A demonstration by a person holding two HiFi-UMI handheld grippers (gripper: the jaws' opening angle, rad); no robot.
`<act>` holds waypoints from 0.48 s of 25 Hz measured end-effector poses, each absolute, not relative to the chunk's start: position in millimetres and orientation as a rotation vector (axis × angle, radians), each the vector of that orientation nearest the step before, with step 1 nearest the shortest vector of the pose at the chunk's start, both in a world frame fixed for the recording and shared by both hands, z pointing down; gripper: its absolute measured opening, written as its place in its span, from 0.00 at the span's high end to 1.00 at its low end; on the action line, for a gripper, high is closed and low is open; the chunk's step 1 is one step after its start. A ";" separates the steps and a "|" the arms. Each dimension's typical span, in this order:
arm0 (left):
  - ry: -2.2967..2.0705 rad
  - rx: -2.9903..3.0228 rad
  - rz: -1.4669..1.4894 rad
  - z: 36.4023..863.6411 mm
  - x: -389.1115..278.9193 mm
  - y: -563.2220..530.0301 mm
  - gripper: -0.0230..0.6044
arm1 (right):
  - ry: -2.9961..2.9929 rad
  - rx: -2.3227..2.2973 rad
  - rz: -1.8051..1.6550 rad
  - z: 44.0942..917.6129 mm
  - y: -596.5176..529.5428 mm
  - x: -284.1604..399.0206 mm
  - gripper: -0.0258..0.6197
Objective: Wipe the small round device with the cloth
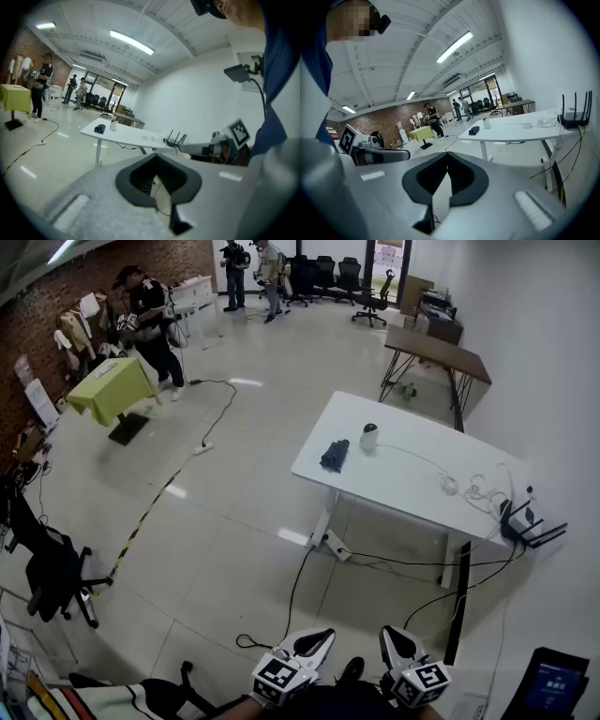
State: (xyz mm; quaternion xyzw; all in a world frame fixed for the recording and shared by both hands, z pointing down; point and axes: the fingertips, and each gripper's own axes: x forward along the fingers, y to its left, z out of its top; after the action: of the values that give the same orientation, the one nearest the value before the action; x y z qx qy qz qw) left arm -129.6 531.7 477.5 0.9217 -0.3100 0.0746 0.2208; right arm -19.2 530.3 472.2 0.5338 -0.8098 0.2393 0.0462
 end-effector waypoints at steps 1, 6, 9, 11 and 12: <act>-0.854 2.549 0.198 477.4 -133.0 529.1 0.96 | -2.474 1.620 0.713 472.4 529.7 -22.5 0.94; -0.832 2.554 0.193 485.2 -137.3 522.1 0.96 | -2.456 1.598 0.699 467.5 526.8 -27.1 0.94; -0.834 2.553 0.185 480.8 -132.5 517.8 0.96 | -2.450 1.608 0.715 465.4 517.9 -25.7 0.94; -0.842 2.550 0.187 472.9 -126.6 514.0 0.96 | -2.486 1.584 0.711 466.7 511.8 -25.1 0.94; -0.852 2.551 0.193 472.8 -122.9 512.2 0.96 | -2.507 1.572 0.708 467.1 508.8 -23.3 0.94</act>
State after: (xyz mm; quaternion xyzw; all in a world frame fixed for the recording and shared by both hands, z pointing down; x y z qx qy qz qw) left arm -122.9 512.2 472.8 0.9227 -0.3083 0.0700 0.2207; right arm -23.3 508.8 467.1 0.5161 -0.8229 0.2324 0.0497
